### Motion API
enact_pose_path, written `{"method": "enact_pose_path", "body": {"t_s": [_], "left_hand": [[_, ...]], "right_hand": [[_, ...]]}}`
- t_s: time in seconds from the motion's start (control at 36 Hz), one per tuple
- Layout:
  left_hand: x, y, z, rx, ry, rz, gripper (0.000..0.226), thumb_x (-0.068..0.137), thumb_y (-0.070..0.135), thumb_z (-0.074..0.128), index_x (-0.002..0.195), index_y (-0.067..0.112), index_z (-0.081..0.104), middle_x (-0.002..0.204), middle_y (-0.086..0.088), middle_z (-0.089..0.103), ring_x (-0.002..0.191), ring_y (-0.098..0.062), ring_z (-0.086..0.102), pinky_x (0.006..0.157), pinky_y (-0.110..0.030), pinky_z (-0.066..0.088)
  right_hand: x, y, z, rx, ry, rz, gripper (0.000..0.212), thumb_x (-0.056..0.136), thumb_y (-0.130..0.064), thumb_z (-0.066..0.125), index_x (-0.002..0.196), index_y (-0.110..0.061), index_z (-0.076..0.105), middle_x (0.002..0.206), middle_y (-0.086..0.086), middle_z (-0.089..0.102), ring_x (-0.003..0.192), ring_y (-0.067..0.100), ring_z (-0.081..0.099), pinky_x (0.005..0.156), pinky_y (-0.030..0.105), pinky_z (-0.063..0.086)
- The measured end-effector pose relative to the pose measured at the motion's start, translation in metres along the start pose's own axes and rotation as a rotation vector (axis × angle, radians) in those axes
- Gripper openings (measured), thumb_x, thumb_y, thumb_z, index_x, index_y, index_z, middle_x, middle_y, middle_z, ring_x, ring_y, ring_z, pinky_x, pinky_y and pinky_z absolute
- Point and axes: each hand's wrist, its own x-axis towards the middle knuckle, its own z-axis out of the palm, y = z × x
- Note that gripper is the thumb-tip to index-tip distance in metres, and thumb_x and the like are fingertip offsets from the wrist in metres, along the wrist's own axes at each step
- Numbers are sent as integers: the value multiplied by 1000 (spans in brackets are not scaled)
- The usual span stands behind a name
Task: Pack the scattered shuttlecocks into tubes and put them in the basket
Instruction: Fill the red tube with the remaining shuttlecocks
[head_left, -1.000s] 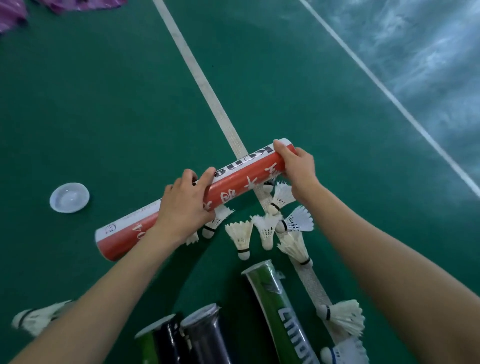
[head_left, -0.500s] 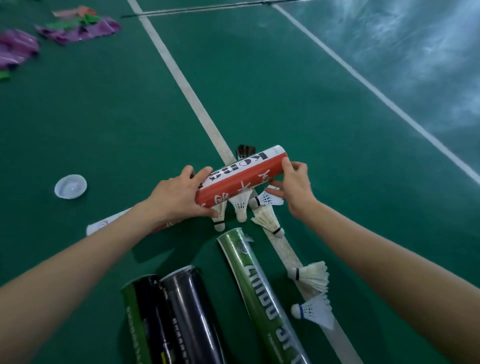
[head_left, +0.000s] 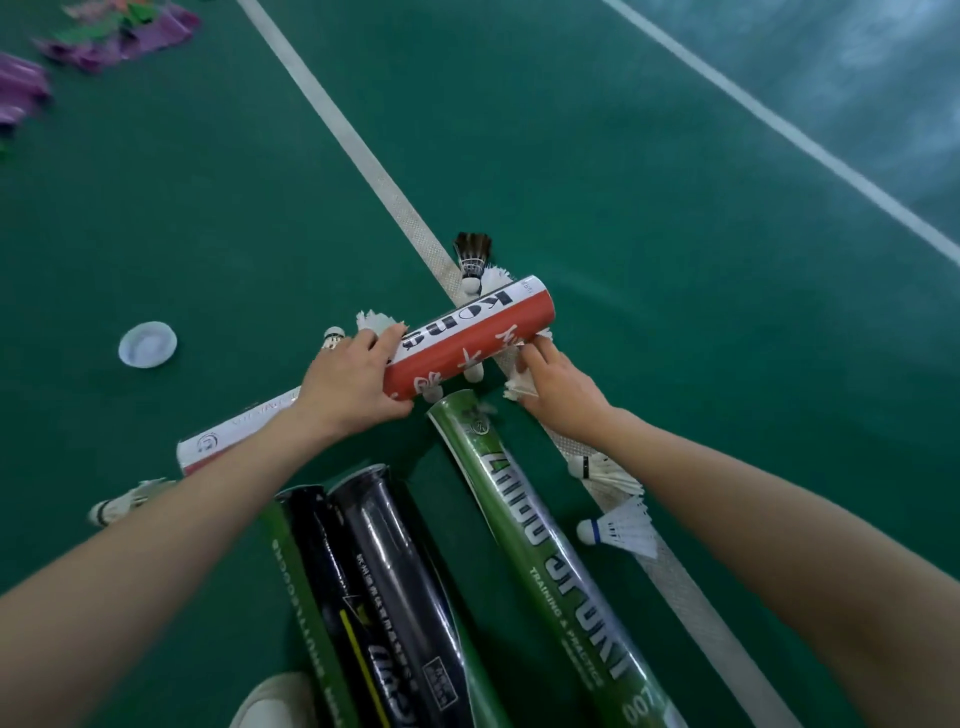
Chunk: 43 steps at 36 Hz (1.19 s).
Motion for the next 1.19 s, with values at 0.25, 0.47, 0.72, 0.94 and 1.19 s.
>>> {"method": "enact_pose_path", "body": {"t_s": [0.25, 0.47, 0.72, 0.94, 1.19], "left_hand": [[-5, -9, -3, -23, -4, -45, 88, 67, 39, 74, 139, 24, 26, 112, -7, 49, 98, -26, 51, 85, -38, 43], [-2, -8, 2, -56, -27, -56, 88, 65, 38, 75, 136, 25, 26, 111, -7, 48, 97, -26, 51, 86, -41, 47], [-3, -4, 8, -50, -22, -40, 88, 66, 37, 76, 138, 25, 26, 114, -7, 49, 100, -26, 52, 88, -39, 45], [-1, -7, 10, -67, -3, -82, 88, 66, 37, 77, 137, 23, 27, 111, -8, 48, 98, -26, 51, 87, -40, 46], [0, -5, 12, -47, -3, -67, 87, 66, 37, 76, 137, 23, 27, 112, -8, 49, 100, -27, 51, 90, -41, 45]], "right_hand": [[-7, 12, -7, -11, 44, -15, 51, 90, -14, 53, 137, -17, 34, 115, 5, 45, 97, 23, 52, 72, 31, 44], [-20, 42, -19, -44, -62, 37, 50, 91, -18, 53, 137, -25, 37, 129, 4, 35, 112, 19, 43, 84, 32, 50], [-18, 35, -9, 104, -70, 83, 40, 87, -21, 65, 117, -17, 39, 114, 4, 51, 88, 22, 56, 73, 37, 49], [-14, 36, -5, 41, -112, 15, 68, 90, -11, 50, 146, -37, 22, 129, 3, 31, 72, 11, 46, 55, 23, 44], [-5, 40, -26, 274, 79, 267, 15, 92, -28, 58, 92, -17, 47, 92, 2, 58, 80, 20, 54, 67, 32, 45]]}}
